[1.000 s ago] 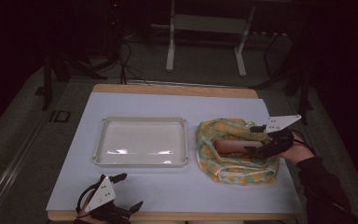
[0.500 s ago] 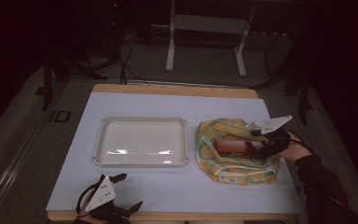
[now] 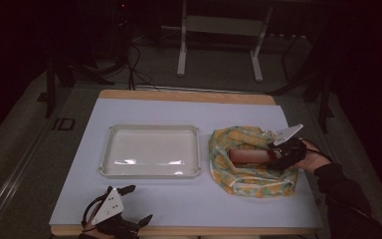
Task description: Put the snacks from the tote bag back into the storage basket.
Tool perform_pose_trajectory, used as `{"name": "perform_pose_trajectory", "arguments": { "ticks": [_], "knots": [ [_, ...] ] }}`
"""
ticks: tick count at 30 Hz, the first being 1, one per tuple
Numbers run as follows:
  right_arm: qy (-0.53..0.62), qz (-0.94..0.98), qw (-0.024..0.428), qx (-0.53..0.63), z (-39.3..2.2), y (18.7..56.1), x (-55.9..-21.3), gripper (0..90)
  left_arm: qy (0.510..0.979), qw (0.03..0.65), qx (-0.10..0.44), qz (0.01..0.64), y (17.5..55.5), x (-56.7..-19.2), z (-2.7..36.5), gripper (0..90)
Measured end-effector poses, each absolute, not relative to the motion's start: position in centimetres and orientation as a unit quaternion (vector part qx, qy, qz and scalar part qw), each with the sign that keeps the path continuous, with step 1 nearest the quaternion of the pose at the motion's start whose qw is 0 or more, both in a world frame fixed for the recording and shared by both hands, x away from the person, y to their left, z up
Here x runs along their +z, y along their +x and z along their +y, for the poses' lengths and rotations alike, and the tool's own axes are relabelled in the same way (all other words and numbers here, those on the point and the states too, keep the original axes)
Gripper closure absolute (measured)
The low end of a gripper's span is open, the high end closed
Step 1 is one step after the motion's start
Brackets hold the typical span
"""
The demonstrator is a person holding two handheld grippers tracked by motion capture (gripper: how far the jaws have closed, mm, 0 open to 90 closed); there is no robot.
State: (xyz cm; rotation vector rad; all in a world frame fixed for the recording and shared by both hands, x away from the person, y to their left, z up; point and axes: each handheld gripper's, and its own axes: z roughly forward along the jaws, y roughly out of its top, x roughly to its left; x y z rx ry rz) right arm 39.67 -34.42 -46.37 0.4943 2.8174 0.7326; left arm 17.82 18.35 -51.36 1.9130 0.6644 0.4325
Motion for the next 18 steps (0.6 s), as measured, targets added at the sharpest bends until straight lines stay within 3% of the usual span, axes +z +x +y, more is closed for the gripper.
{"name": "perform_pose_trajectory", "arguments": {
  "ticks": [10, 18],
  "knots": [
    [0.15, 0.959, 0.087, 0.223, -34.3, 39.87, -47.12, 25.8, 0.795, 0.511, 0.177, 0.276, 17.85, -51.42, 18.36, 0.0],
    [0.13, 0.965, 0.092, 0.209, -34.39, 40.05, -47.36, 33.8, 0.795, 0.511, 0.174, 0.276, 17.83, -51.45, 18.33, 0.0]
  ]
}}
